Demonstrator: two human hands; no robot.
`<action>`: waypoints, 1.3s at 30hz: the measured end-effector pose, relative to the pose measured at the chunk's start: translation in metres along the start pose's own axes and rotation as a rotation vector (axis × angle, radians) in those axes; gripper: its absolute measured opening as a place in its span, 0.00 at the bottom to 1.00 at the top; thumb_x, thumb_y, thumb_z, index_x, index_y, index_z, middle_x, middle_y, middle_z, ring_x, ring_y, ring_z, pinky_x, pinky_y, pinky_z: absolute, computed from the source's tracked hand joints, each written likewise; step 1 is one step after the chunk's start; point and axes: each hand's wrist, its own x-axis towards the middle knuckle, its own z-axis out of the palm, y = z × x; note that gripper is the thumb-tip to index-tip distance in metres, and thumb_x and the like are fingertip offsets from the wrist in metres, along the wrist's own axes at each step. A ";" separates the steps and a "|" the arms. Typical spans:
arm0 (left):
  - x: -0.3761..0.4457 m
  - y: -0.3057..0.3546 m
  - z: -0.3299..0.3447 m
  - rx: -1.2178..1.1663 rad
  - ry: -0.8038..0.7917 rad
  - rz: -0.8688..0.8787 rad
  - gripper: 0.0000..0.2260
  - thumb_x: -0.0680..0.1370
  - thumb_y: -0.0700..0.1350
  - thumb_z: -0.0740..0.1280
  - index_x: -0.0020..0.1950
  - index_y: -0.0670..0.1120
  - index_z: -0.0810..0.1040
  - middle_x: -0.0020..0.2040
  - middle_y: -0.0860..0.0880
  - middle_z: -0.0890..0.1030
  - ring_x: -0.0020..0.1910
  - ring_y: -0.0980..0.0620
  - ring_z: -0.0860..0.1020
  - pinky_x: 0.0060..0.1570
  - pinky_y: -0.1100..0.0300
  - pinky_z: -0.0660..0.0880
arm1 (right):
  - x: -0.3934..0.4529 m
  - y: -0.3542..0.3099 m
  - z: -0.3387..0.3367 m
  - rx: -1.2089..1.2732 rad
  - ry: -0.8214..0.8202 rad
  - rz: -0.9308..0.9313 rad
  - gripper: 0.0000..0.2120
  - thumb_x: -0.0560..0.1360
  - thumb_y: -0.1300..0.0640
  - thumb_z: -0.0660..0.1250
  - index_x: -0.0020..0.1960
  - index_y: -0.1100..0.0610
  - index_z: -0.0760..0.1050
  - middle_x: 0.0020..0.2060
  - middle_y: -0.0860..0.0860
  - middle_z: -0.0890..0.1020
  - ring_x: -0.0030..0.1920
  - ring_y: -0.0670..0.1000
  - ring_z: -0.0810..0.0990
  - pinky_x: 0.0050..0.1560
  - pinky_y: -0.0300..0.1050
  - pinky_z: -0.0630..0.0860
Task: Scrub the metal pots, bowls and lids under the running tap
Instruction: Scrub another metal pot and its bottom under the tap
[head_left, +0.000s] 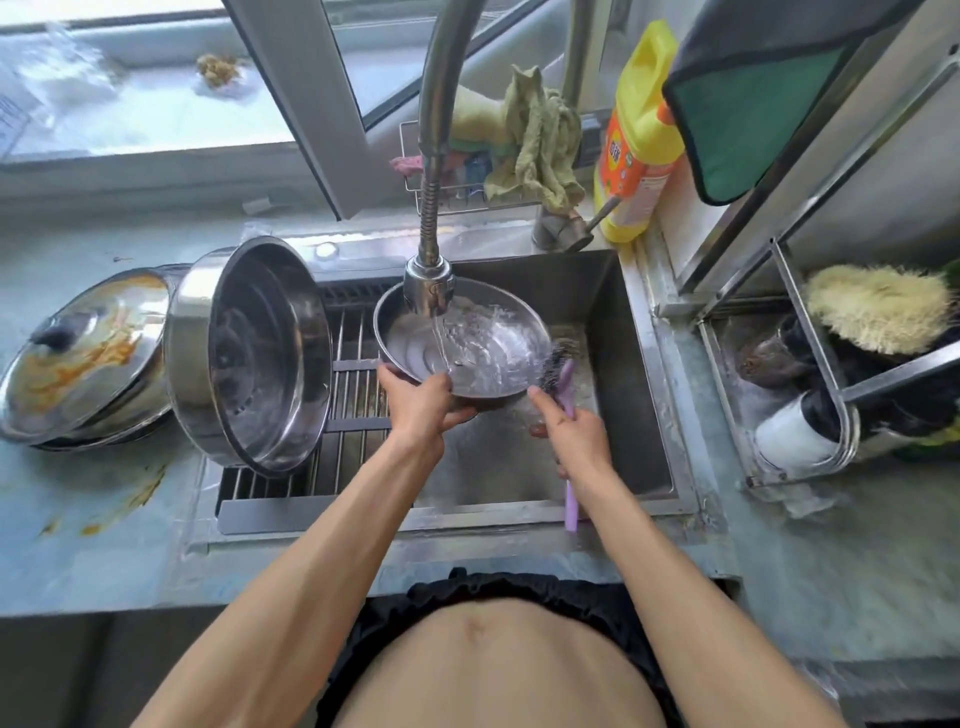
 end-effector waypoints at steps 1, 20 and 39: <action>-0.004 -0.003 0.002 0.000 -0.015 -0.013 0.24 0.76 0.30 0.62 0.69 0.45 0.62 0.62 0.44 0.74 0.52 0.44 0.83 0.33 0.53 0.83 | 0.004 -0.001 0.001 0.121 -0.016 0.052 0.26 0.67 0.33 0.73 0.54 0.51 0.80 0.34 0.46 0.81 0.25 0.46 0.68 0.24 0.40 0.66; 0.036 0.065 -0.034 0.571 -0.269 -0.038 0.20 0.77 0.35 0.55 0.66 0.49 0.72 0.42 0.41 0.83 0.32 0.42 0.83 0.29 0.47 0.80 | 0.051 -0.007 -0.013 -0.279 0.043 -0.144 0.23 0.82 0.42 0.56 0.65 0.56 0.76 0.41 0.52 0.80 0.37 0.54 0.79 0.35 0.47 0.76; 0.022 0.026 -0.035 0.296 0.043 0.360 0.32 0.78 0.37 0.58 0.82 0.54 0.62 0.72 0.60 0.71 0.63 0.61 0.74 0.62 0.74 0.68 | 0.014 -0.013 0.002 -0.802 -0.178 -0.308 0.18 0.84 0.59 0.51 0.63 0.66 0.75 0.57 0.68 0.80 0.60 0.66 0.77 0.58 0.54 0.73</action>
